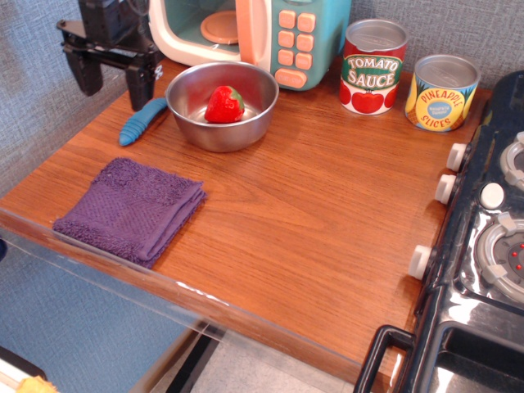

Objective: Move spoon to the right of the silver pot.

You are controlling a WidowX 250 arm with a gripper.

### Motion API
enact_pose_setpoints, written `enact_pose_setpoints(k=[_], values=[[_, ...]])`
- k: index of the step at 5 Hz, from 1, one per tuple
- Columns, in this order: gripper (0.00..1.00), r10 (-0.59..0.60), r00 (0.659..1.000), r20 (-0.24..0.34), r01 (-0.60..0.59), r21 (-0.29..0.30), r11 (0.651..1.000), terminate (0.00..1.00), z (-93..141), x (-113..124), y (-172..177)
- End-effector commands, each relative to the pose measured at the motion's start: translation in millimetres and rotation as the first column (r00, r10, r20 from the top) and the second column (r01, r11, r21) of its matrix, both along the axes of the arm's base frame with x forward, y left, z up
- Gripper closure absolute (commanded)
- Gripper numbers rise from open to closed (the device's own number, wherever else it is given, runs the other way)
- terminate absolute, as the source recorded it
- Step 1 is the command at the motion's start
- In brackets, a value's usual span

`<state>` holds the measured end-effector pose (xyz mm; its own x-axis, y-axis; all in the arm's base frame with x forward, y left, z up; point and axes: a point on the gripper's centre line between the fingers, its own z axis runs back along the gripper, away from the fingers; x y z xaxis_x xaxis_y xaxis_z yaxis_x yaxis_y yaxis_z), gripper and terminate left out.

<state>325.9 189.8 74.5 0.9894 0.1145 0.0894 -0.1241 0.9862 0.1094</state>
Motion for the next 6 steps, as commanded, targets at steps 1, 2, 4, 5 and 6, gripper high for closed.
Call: enact_pose_setpoints(k=[1,2,4,5,6], values=[[0.0,-0.007,1.0,-0.012,0.007,0.008,1.0,0.0,-8,10,20],[0.0,-0.007,1.0,-0.014,0.007,0.009,1.0,0.0,-17,13,23],[0.0,-0.001,0.999,0.038,-0.001,0.036,0.999,0.0,-28,16,23],[0.0,0.012,0.997,0.077,-0.014,0.022,1.0,0.0,-33,15,24],[0.0,0.026,0.995,0.1,-0.023,-0.034,0.999,0.0,-40,11,25]])
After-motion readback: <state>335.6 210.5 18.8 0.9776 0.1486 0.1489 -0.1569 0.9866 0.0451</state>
